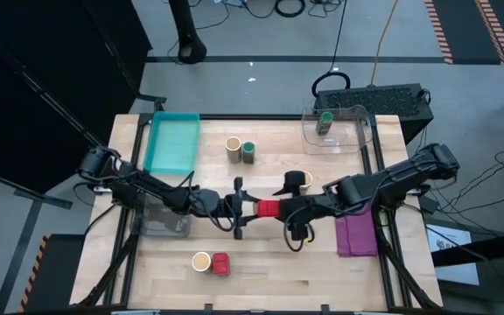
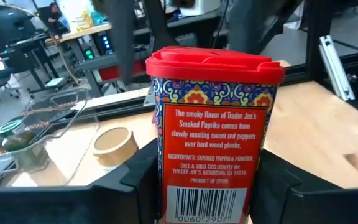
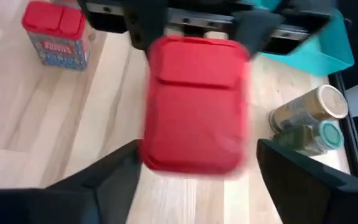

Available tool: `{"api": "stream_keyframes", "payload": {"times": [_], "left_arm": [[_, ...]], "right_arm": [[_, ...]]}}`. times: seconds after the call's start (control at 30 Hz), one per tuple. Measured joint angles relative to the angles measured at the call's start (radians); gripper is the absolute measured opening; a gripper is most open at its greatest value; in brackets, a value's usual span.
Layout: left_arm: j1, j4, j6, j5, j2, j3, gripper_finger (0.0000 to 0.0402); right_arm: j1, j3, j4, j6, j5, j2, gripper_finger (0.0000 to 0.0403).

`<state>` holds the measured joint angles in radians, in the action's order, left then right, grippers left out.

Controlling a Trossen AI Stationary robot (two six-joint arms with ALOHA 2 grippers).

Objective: Sort spices by type
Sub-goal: Put the top red seasoning can into the blue bin

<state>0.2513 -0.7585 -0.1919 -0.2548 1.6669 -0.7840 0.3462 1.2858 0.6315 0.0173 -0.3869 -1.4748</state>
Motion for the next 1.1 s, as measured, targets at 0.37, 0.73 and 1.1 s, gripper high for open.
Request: {"api": "stream_keyframes", "payload": {"times": [0.37,0.73,1.1], "left_arm": [[0.106,-0.385,-0.118,-0.015,-0.001,0.048,0.0177],[0.119,-0.440,-0.103,-0.016,-0.001,0.047,0.0177],[0.098,-0.424,-0.078,-0.038,-0.001,0.042,0.0177]], "right_arm": [[0.176,-0.325,-0.285,0.159,-0.126,0.280,0.0297],[0.148,-0.565,-1.080,-0.098,-0.117,0.179,0.0297],[0.028,-0.555,-1.225,-0.160,0.054,0.081,0.0297]]}}
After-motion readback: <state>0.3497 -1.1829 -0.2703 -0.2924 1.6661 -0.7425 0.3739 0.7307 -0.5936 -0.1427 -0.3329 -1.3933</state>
